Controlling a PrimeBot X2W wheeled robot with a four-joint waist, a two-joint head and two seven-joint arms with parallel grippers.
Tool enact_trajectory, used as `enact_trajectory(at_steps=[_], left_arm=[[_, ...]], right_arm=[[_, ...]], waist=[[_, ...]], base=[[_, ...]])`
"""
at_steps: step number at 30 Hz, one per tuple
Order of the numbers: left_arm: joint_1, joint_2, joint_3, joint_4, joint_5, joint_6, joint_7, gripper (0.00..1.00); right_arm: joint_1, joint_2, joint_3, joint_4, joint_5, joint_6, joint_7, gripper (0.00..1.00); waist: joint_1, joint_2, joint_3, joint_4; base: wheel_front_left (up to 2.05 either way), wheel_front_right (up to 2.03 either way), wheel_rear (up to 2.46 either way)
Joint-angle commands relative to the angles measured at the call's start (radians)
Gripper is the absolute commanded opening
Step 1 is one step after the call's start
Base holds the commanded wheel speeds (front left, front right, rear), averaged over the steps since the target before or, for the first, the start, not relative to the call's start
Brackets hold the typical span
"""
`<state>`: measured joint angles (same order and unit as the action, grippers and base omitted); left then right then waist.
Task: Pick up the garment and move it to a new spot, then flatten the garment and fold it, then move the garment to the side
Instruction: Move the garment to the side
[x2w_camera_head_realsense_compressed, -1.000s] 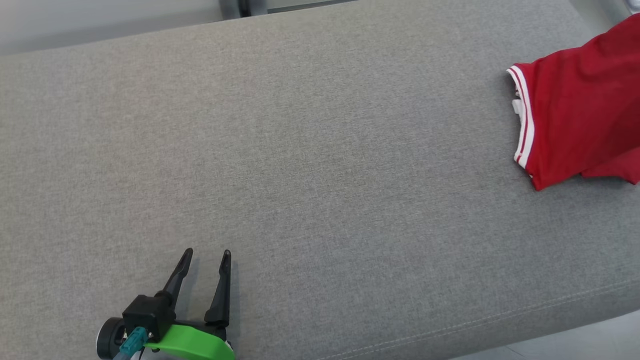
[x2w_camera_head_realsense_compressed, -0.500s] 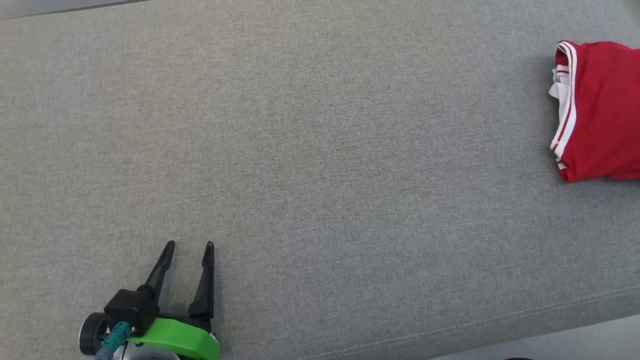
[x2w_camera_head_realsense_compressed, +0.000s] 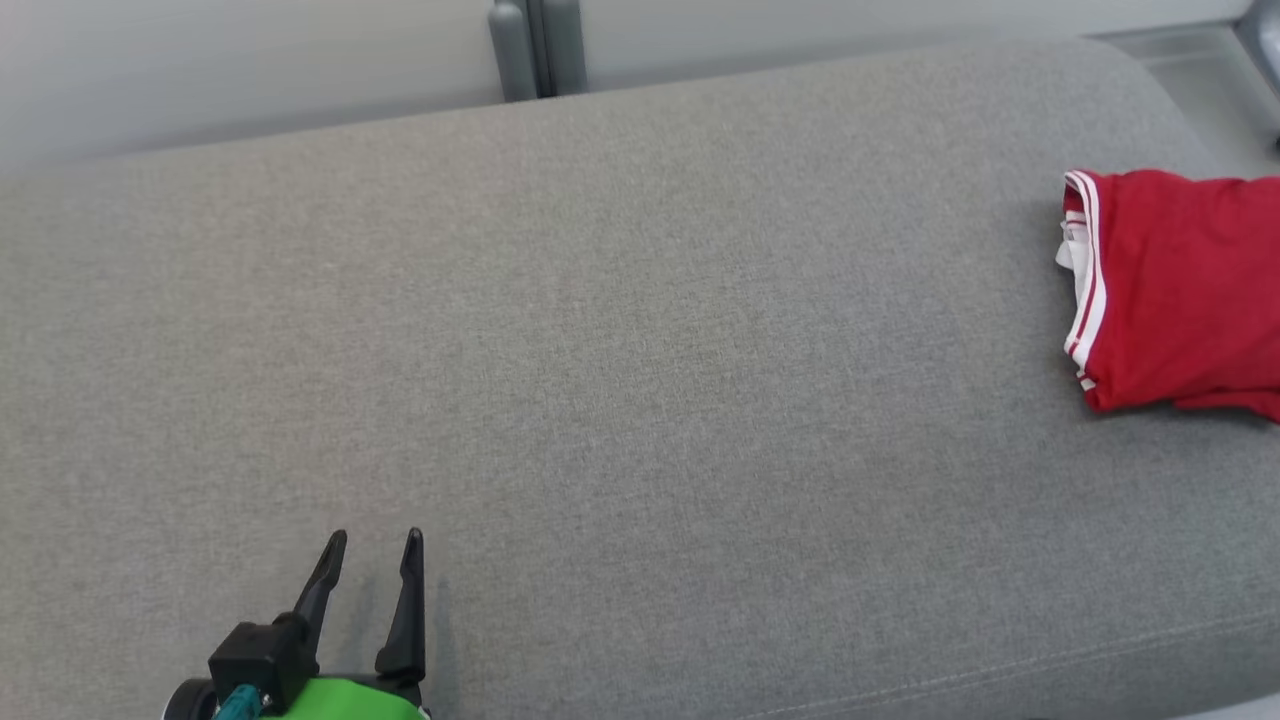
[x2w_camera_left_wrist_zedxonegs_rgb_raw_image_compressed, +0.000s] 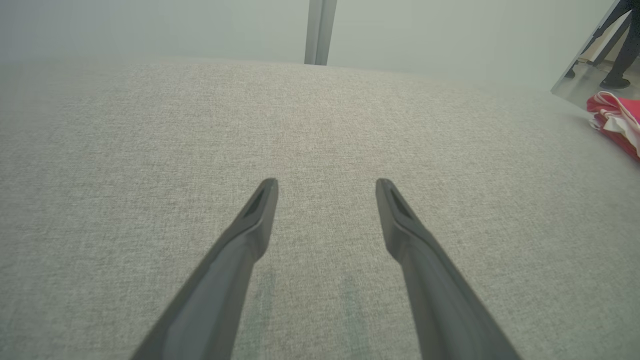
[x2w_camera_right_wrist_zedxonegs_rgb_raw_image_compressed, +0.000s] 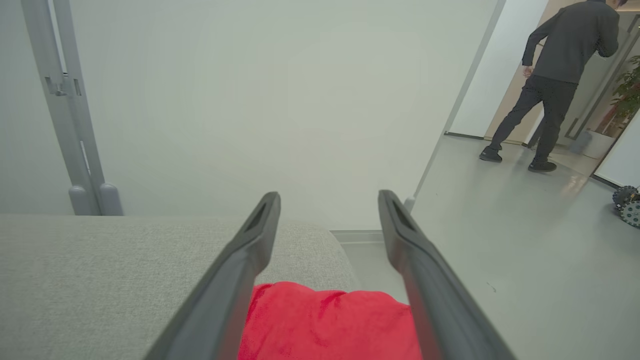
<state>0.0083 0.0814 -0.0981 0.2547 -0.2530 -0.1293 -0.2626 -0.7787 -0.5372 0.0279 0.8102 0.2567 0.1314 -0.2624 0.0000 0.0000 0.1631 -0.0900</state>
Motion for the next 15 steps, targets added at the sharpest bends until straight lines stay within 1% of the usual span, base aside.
enact_trajectory(at_steps=[1,5,6,7,10,13,15], left_arm=[[0.026,0.0,0.002,0.007,0.008,-0.003,-0.002,1.0],[0.043,-0.007,0.036,0.022,0.02,-0.003,-0.002,1.0],[0.048,-0.012,0.061,0.028,0.034,-0.002,-0.002,1.0],[0.049,-0.015,0.071,0.031,0.039,-0.002,-0.002,1.0],[0.052,-0.019,0.092,0.044,0.056,-0.002,-0.002,1.0],[0.049,-0.02,0.114,0.065,0.068,-0.002,-0.002,1.0],[0.046,-0.023,0.117,0.077,0.074,-0.002,-0.002,1.0]], right_arm=[[0.063,-0.006,-0.013,-0.05,0.014,-0.002,-0.003,1.0],[0.294,0.011,-0.058,-0.232,0.055,-0.002,-0.003,1.0],[0.407,0.039,-0.082,-0.316,0.062,-0.001,-0.003,1.0],[0.459,0.057,-0.098,-0.356,0.062,-0.002,-0.003,1.0],[0.612,0.139,-0.136,-0.459,0.062,-0.002,-0.003,1.0],[0.724,0.22,-0.165,-0.525,0.019,-0.002,-0.003,1.0],[0.776,0.271,-0.186,-0.548,-0.042,-0.002,-0.003,1.0]], waist=[[0.0,0.0,-0.119,0.059],[0.0,0.0,-0.186,0.114],[0.0,0.0,-0.205,0.135],[0.0,0.0,-0.214,0.145],[0.0,0.0,-0.237,0.172],[0.0,0.0,-0.251,0.183],[0.0,0.0,-0.256,0.186]], base=[[0.0,0.0,0.0],[0.0,0.0,0.0],[0.0,0.0,0.0],[0.0,0.0,0.0],[0.0,0.0,0.0],[0.0,0.0,0.0],[0.0,0.0,0.0]])
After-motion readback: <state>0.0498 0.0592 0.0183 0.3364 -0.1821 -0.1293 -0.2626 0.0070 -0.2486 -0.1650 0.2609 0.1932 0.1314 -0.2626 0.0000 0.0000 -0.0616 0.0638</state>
